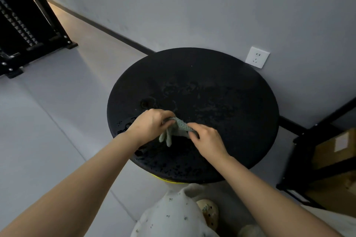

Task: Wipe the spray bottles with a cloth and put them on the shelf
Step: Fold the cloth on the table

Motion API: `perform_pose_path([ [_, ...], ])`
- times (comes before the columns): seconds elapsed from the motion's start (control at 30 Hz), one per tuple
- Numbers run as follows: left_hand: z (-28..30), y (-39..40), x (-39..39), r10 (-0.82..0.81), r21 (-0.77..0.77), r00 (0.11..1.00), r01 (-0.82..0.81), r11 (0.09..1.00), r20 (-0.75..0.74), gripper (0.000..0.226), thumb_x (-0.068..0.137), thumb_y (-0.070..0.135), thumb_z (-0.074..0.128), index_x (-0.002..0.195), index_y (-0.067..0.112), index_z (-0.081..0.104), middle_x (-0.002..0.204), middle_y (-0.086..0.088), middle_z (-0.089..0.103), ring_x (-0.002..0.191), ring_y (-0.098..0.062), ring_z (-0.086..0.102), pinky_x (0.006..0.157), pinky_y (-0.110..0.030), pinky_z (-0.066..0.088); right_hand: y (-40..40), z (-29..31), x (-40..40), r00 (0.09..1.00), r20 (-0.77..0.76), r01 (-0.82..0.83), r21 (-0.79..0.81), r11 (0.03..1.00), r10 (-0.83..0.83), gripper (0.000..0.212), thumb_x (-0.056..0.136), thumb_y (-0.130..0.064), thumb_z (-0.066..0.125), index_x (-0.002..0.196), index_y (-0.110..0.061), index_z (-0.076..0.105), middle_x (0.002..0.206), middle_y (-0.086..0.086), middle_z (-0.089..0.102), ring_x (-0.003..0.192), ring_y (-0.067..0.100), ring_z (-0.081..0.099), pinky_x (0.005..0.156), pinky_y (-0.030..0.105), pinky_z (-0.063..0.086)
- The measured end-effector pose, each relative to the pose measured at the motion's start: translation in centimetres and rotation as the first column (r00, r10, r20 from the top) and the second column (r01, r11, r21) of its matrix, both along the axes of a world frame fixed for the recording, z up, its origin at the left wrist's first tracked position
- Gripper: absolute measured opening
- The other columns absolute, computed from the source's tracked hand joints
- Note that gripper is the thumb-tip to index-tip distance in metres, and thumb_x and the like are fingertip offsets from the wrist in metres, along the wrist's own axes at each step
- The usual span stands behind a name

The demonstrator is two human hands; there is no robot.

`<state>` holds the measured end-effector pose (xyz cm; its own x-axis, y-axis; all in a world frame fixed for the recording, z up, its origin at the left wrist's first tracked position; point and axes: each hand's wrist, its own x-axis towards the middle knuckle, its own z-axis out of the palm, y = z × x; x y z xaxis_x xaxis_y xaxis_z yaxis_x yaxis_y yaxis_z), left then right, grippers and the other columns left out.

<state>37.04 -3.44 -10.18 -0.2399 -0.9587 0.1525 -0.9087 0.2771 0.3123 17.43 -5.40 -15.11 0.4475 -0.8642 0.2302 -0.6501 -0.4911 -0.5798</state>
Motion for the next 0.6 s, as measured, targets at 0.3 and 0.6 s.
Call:
perform_pose_path([
  [0.3, 7.5, -1.6, -8.2, -0.155, 0.034, 0.962, 0.167, 0.985, -0.225, 0.021, 0.091, 0.027, 0.058, 0.106, 0.014, 0.066, 0.093, 0.006, 0.068, 0.085, -0.01, 0.064, 0.076, -0.024, 0.05, 0.1, 8.0, -11.1, 0.978, 0.146, 0.155, -0.011, 0.988, -0.152, 0.018, 0.084, -0.012, 0.067, 0.102, -0.014, 0.07, 0.093, 0.0, 0.07, 0.083, 0.014, 0.063, 0.074, 0.022, 0.046],
  [0.6, 13.0, -1.8, -20.0, -0.385, -0.109, 0.91, 0.372, 0.922, -0.154, 0.02, 0.092, 0.028, 0.057, 0.106, 0.016, 0.066, 0.096, 0.003, 0.069, 0.089, -0.015, 0.064, 0.078, -0.037, 0.051, 4.2, 13.9, -23.4, 0.964, 0.128, 0.259, -0.255, 0.932, -0.233, 0.017, 0.082, -0.009, 0.069, 0.099, -0.01, 0.07, 0.094, 0.002, 0.071, 0.081, 0.023, 0.068, 0.077, 0.031, 0.051],
])
